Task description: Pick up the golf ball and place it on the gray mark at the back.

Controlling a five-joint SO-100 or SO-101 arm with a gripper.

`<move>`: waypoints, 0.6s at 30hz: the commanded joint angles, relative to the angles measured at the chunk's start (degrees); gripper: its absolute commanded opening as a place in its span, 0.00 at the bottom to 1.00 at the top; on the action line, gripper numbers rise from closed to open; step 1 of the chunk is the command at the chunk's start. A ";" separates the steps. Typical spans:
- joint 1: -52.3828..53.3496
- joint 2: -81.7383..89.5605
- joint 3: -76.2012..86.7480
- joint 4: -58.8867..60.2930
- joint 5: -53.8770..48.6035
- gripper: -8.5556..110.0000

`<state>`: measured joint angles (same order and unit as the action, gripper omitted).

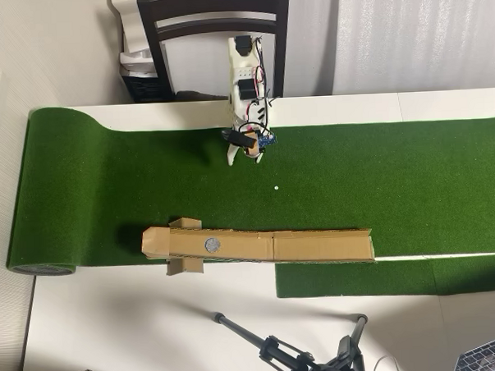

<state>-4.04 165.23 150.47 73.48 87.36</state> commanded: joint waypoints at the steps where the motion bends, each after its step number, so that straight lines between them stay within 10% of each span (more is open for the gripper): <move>1: 0.44 7.73 0.97 3.08 0.18 0.35; 18: 6.50 31.55 12.04 2.29 -0.35 0.35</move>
<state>-0.18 191.16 162.60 81.74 87.45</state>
